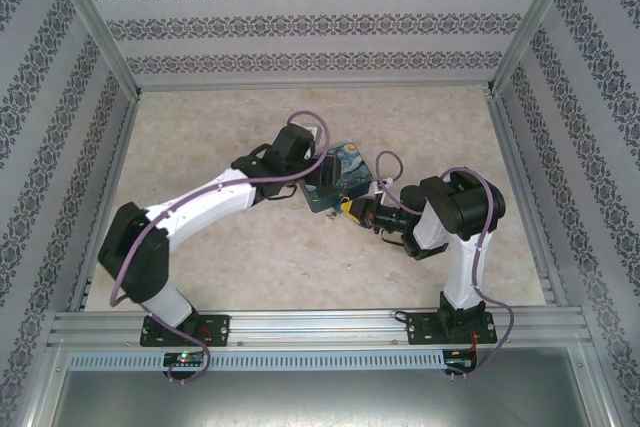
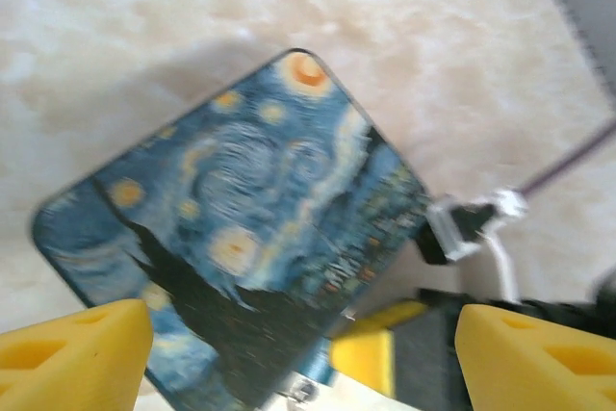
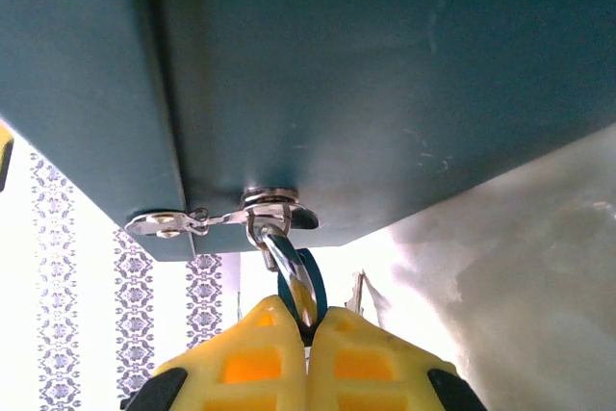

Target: Unlock the padlock with the key

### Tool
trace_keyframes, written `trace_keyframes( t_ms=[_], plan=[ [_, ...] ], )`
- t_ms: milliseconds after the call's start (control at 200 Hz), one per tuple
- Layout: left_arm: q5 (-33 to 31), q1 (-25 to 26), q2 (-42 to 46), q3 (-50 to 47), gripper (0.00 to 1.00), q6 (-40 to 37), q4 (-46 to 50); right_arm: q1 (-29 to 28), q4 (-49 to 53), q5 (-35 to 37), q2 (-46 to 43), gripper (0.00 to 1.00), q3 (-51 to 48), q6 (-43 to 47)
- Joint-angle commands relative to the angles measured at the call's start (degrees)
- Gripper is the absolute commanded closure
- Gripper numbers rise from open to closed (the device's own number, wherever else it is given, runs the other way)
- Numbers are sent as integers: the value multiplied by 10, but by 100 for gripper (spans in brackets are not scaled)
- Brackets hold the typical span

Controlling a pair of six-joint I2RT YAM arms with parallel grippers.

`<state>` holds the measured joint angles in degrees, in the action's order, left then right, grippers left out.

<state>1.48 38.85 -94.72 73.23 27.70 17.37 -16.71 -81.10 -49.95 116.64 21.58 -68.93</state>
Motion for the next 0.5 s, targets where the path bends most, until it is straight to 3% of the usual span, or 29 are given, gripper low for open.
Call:
trace_keyframes(
  t_ms=[0,495],
  plan=[
    [-98,-6,-59,47,16,-58,164,3,17,10,16,100,-15,11],
    [-141,-6,-163,121,15,-106,238,3,17,12,18,100,-15,13]
  ],
)
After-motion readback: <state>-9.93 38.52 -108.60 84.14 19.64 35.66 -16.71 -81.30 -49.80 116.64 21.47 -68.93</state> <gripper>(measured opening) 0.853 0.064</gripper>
